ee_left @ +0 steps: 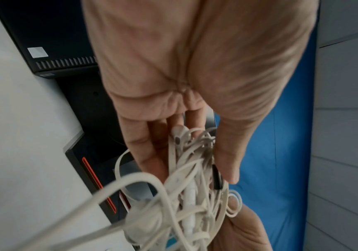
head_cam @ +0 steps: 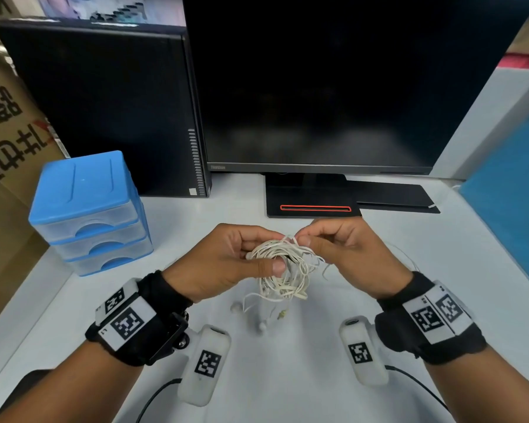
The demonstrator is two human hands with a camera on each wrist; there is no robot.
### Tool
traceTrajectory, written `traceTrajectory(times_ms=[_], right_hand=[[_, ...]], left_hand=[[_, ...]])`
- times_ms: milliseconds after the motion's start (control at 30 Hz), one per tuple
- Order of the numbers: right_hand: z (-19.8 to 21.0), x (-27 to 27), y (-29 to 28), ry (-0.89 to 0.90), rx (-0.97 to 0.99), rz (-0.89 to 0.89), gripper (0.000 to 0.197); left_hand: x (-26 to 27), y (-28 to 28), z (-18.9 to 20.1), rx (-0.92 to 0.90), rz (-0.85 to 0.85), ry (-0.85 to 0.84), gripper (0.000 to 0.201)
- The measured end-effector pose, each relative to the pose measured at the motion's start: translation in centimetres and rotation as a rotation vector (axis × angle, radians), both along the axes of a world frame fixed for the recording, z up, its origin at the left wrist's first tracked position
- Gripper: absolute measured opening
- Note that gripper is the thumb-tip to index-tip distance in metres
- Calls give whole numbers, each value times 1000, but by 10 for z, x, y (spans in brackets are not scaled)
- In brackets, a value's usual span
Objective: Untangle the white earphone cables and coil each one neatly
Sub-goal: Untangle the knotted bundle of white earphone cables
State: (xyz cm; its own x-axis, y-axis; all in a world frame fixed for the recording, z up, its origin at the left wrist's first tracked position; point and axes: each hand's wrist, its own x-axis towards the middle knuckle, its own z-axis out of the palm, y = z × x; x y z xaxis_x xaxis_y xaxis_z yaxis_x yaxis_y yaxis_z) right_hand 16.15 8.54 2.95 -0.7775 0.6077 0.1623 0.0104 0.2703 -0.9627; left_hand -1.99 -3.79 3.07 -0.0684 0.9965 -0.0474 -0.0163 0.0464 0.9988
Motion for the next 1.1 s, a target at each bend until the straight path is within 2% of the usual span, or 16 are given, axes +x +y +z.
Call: traceTrajectory(times_ms=[100, 233, 333, 400, 667, 833, 933, 1100], right_hand=[[0, 1, 1, -18, 7, 5, 21], [-4, 0, 2, 17, 15, -27, 14], [-9, -3, 2, 28, -7, -29, 12], [-12, -3, 4, 18, -24, -28, 12], [-11, -3, 5, 40, -106, 1, 13], [-9, -4, 5, 156, -169, -69, 20], [-4, -1, 7, 210, -185, -75, 23], [-3, 3, 10, 139, -161, -79, 20]], left_hand=[[-2, 1, 0, -89, 62, -29, 37], [-4, 1, 1, -251, 38, -266, 41], [-4, 2, 2, -274, -13, -402, 43], [-4, 3, 3, -269, -6, -435, 40], [-5, 2, -1, -191, -50, -430, 27], [-5, 0, -4, -82, -51, -328, 40], [-5, 1, -5, -33, -16, -270, 41], [-6, 1, -3, -25, -14, -282, 38]])
